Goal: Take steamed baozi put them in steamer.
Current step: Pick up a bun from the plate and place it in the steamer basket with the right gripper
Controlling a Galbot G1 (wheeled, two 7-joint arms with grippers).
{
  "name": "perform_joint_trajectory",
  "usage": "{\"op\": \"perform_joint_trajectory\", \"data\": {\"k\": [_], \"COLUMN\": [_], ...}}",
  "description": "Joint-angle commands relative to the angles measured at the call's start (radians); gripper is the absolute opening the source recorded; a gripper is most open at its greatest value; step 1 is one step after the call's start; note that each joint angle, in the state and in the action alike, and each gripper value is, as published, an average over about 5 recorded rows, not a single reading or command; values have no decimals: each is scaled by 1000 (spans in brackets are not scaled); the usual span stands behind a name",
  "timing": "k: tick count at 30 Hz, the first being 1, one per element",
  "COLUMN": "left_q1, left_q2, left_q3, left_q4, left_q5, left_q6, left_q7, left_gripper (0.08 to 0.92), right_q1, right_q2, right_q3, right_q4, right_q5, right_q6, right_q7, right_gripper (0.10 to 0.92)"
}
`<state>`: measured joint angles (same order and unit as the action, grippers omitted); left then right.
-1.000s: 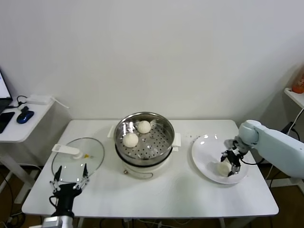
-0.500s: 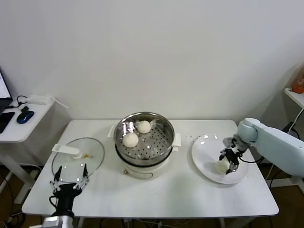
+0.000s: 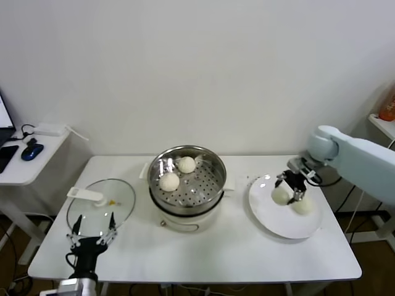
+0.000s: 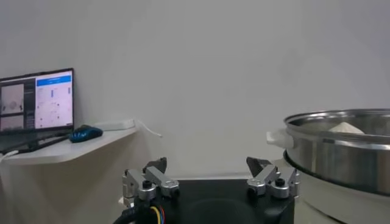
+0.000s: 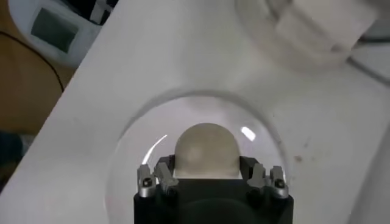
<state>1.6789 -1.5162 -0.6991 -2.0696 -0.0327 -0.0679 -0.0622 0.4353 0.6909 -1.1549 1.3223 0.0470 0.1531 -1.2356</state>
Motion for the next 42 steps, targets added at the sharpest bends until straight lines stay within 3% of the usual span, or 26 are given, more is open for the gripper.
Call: {"op": "perform_joint_trajectory", "data": {"k": [1,9,20,29,42], "left_q1": [-4,3,21,16,13], "left_q2": [-1,2,8,12,10], "left_q3": [3,2,-4,-6,-2], "left_q4": [-3,-6,-5,0,19], "left_q5": [7,6,6,9,9], "left_q6": [6,9,11,20,20], "left_q7": [2,0,0,-2,-3], "left_gripper": [823,823,823,823,823], "right_q1": [364,296,64,-49,-84], "right_q2": [97,278,523,626,632], "right_q3": [-88,31,110,109,98], "right_q4": [261,288,168,91,47], "right_q5": [-34,-244,-472,-522,-523], "right_q6": [165,260,331,343,364], "right_q7": [-13,-7,3,4,5], "right_gripper": [679,674,679,679,679]}}
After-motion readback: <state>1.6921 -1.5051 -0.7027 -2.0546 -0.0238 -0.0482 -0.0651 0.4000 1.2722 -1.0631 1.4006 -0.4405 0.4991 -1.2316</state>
